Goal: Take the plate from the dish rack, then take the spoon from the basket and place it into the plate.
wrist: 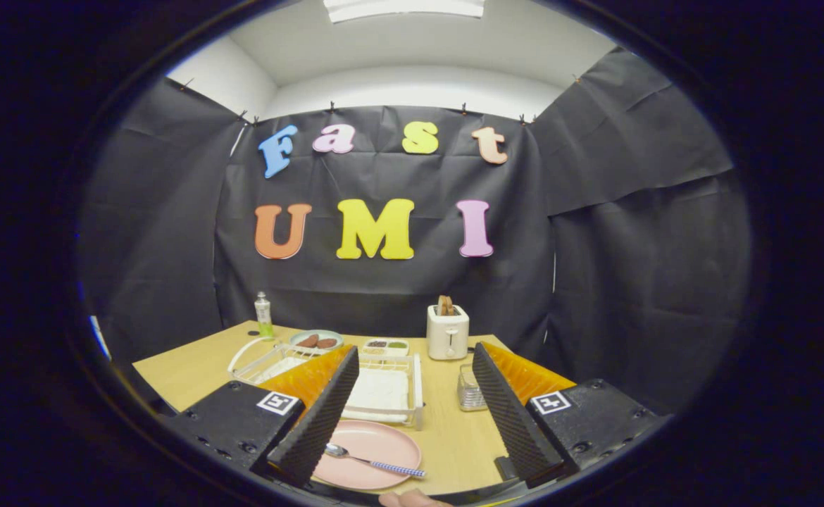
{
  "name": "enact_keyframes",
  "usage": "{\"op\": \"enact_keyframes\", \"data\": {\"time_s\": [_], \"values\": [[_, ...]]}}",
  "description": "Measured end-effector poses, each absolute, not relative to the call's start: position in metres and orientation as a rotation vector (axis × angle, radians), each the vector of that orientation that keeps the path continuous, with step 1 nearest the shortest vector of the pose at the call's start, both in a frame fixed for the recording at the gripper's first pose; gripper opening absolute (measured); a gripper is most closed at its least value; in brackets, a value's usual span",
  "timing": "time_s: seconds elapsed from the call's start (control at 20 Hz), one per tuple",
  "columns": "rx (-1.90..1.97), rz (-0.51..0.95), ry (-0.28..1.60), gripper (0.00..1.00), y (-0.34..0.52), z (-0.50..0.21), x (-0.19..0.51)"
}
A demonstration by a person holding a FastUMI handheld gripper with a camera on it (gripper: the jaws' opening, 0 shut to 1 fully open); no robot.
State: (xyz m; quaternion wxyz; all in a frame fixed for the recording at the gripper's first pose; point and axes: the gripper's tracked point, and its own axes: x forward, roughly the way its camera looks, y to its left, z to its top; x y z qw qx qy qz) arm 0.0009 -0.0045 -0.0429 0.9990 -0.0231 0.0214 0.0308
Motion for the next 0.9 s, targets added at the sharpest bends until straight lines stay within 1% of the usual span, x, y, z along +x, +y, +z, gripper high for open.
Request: {"op": "enact_keyframes", "data": {"time_s": [0.35, 0.6, 0.9], "values": [[-0.024, 0.089, 0.056, 1.00, -0.004, -0.044, -0.001], [-0.028, 0.082, 0.009, 1.00, -0.008, -0.032, -0.006], [-0.064, 0.086, -0.003, 1.00, -0.005, -0.035, -0.010]]}}
